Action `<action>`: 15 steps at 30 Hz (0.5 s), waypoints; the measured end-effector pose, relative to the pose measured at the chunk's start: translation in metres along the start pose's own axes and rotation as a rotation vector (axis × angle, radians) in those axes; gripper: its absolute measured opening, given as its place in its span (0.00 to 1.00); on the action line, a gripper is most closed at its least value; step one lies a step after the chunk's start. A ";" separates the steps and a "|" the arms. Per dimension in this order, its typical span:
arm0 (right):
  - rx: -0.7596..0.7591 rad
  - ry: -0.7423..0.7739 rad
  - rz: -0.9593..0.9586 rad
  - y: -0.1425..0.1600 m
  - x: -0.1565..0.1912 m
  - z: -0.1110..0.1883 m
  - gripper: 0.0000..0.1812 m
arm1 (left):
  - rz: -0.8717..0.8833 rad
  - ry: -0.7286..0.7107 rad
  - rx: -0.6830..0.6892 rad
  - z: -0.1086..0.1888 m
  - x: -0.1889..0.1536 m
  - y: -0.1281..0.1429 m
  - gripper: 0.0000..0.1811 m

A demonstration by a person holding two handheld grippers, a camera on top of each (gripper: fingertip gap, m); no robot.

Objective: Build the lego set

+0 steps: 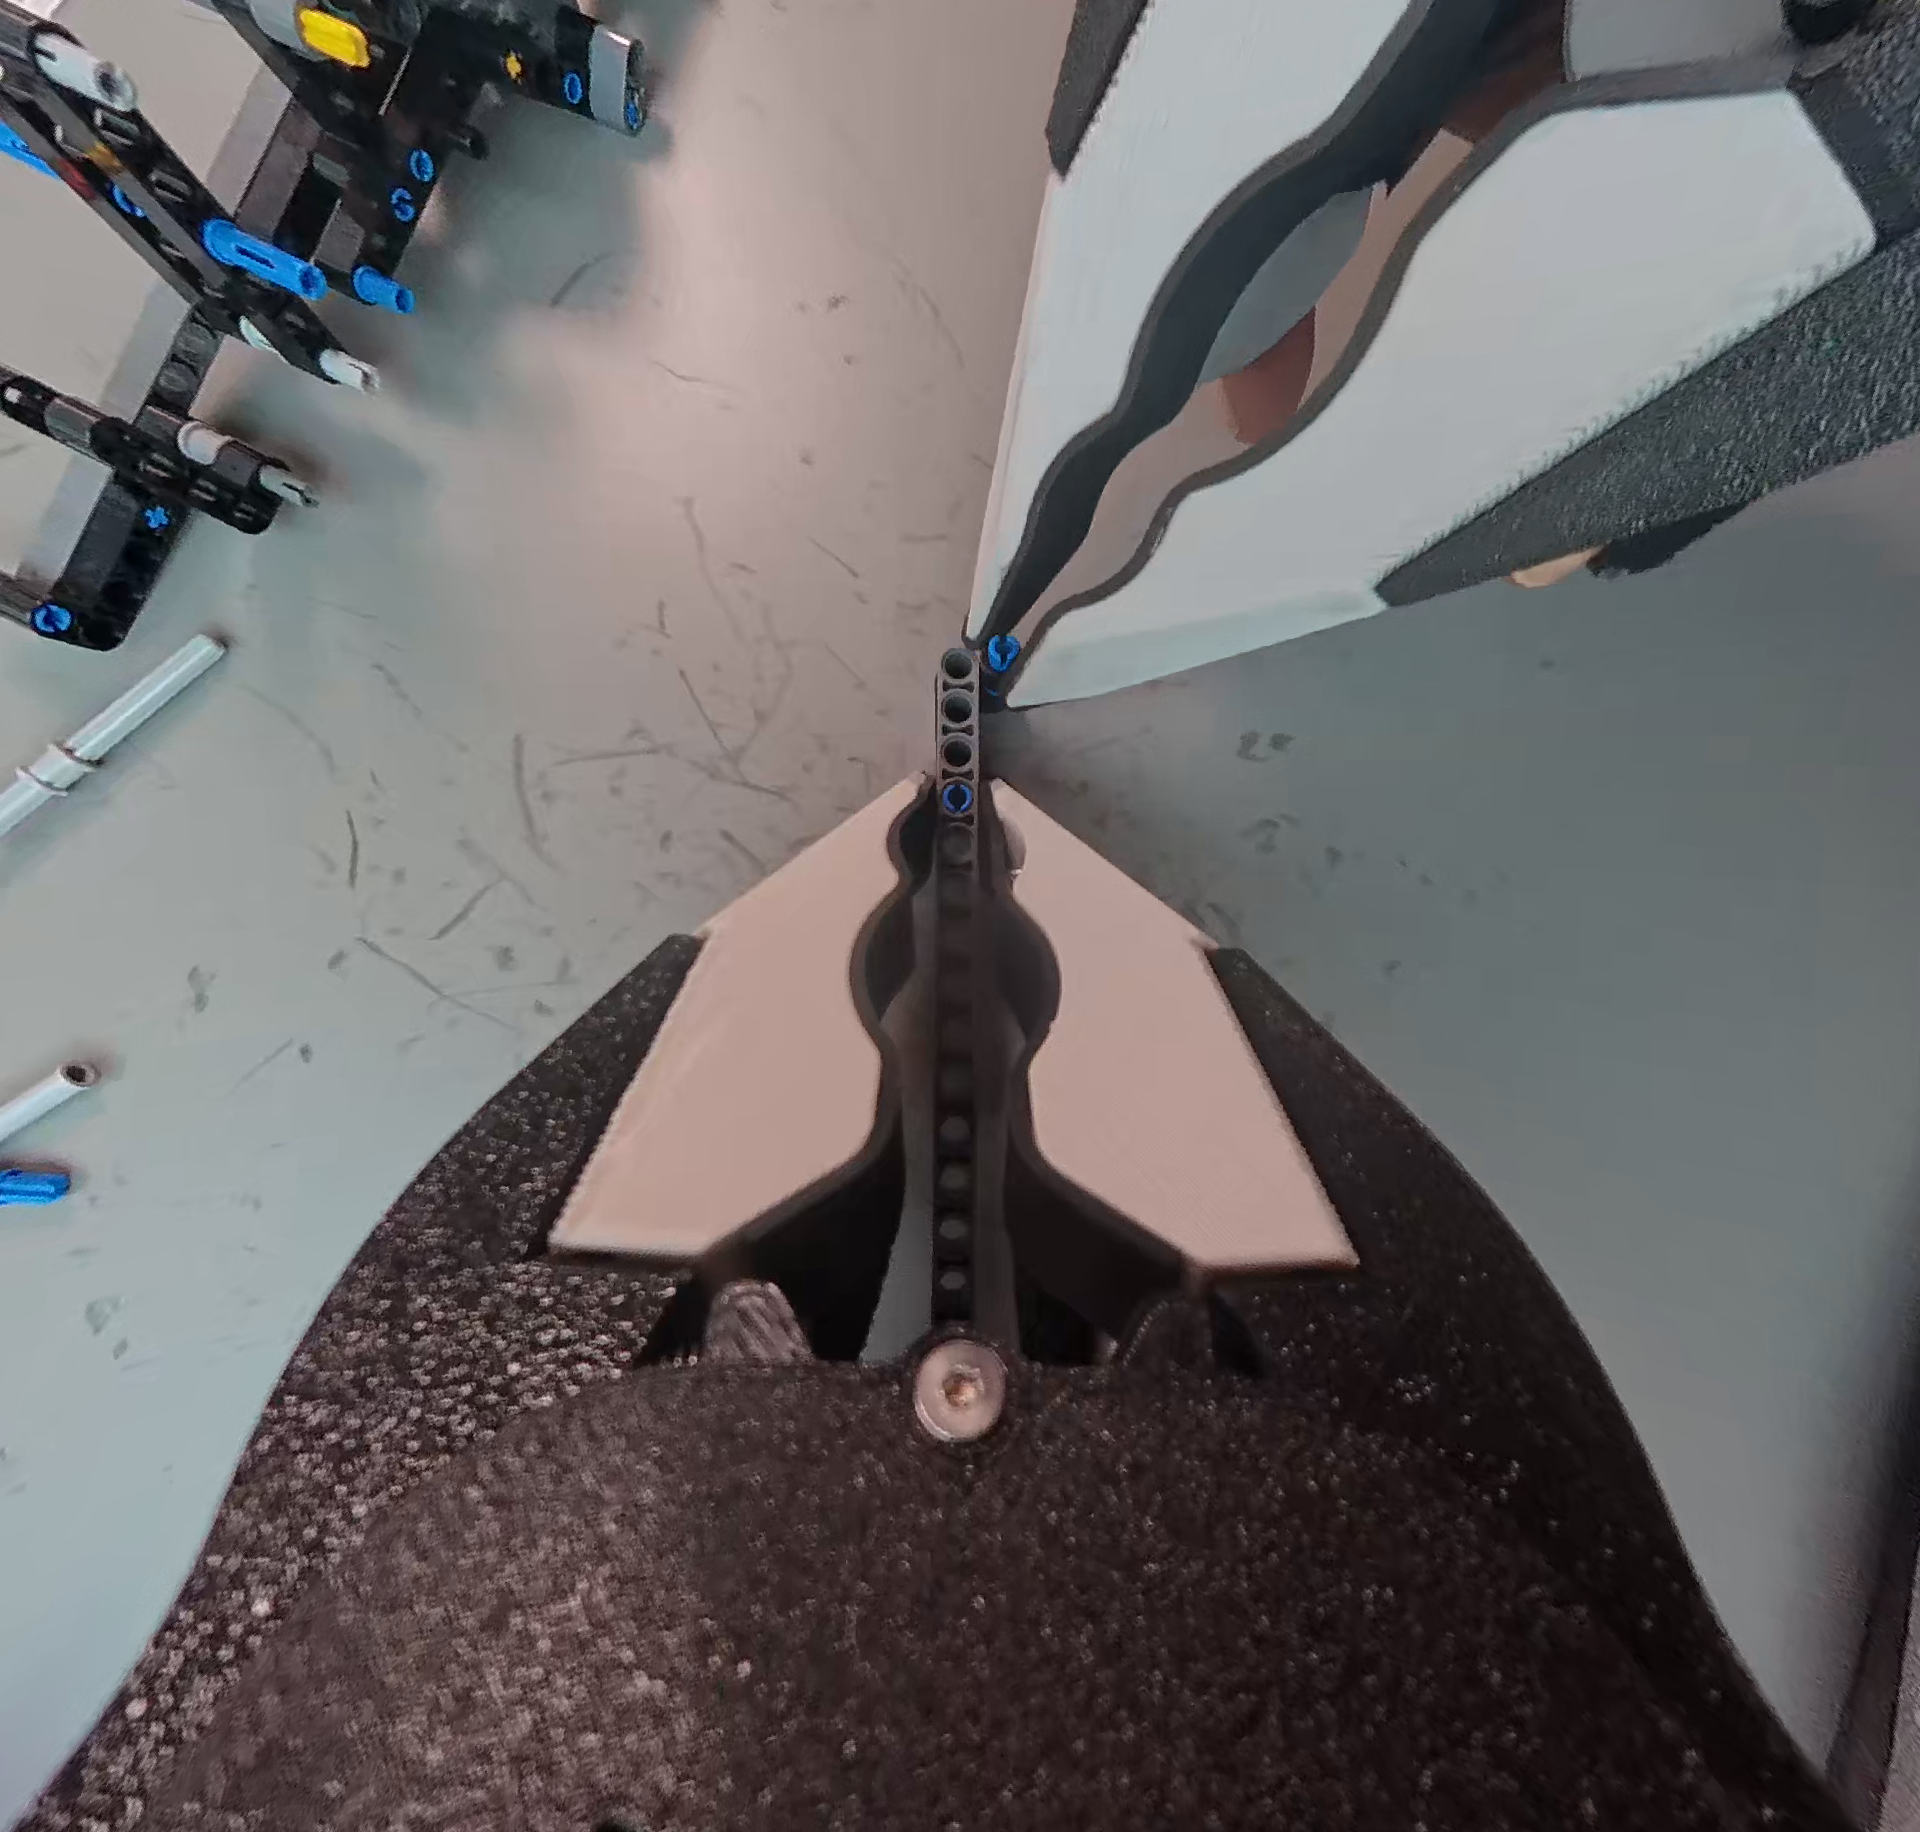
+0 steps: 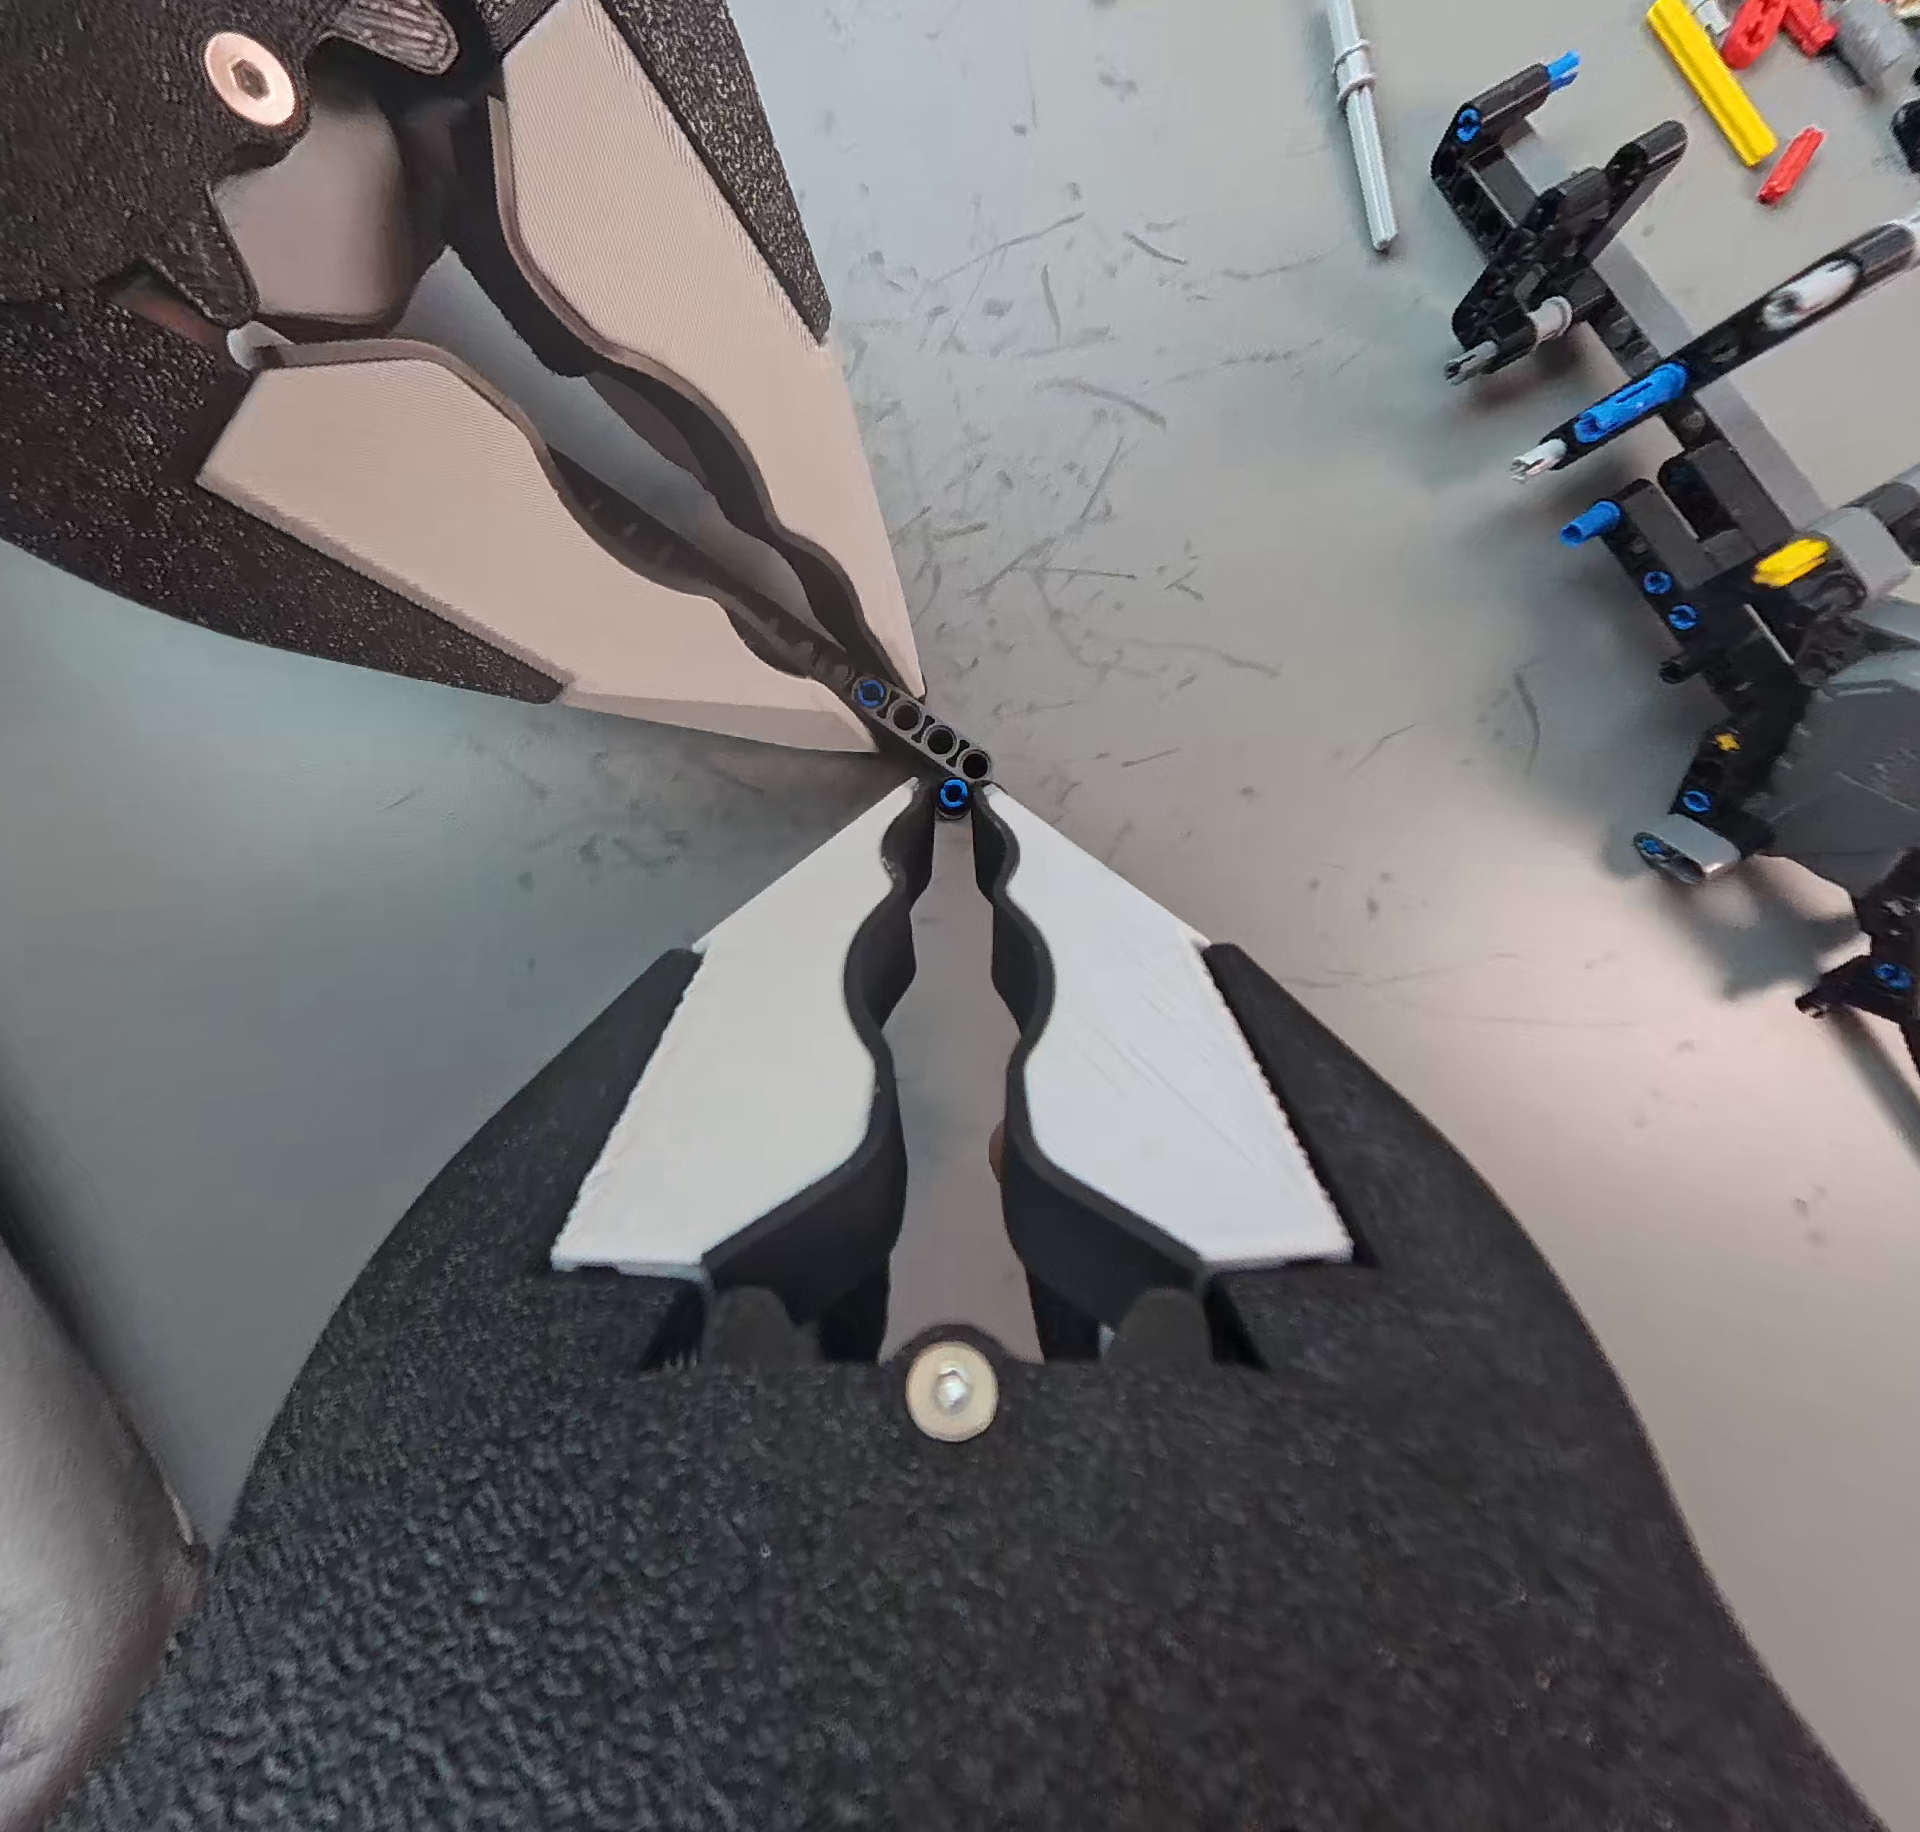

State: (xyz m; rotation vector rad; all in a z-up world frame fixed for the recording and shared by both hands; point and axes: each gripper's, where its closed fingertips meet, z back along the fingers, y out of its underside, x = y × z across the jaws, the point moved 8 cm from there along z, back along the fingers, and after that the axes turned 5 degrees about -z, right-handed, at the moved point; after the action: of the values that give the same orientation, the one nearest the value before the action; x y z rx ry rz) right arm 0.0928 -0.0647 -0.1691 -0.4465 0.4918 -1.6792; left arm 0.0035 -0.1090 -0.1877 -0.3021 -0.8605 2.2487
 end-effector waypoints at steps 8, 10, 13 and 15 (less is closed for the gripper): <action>0.177 -0.044 0.079 -0.008 -0.002 -0.005 0.04 | -0.014 -0.006 0.005 0.000 -0.002 0.000 0.05; 0.178 -0.039 0.075 -0.009 -0.001 -0.005 0.04 | -0.011 0.000 0.003 0.000 -0.002 0.001 0.06; 0.119 -0.052 0.066 -0.005 -0.002 -0.006 0.05 | 0.015 0.029 -0.009 0.001 0.002 0.002 0.06; 0.085 -0.105 0.087 0.001 0.001 -0.002 0.19 | 0.056 0.078 -0.018 0.003 0.006 0.004 0.05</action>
State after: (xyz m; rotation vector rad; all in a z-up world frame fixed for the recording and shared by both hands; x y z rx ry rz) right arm 0.0925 -0.0657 -0.1717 -0.4423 0.3568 -1.5777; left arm -0.0037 -0.1086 -0.1883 -0.4238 -0.8406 2.2661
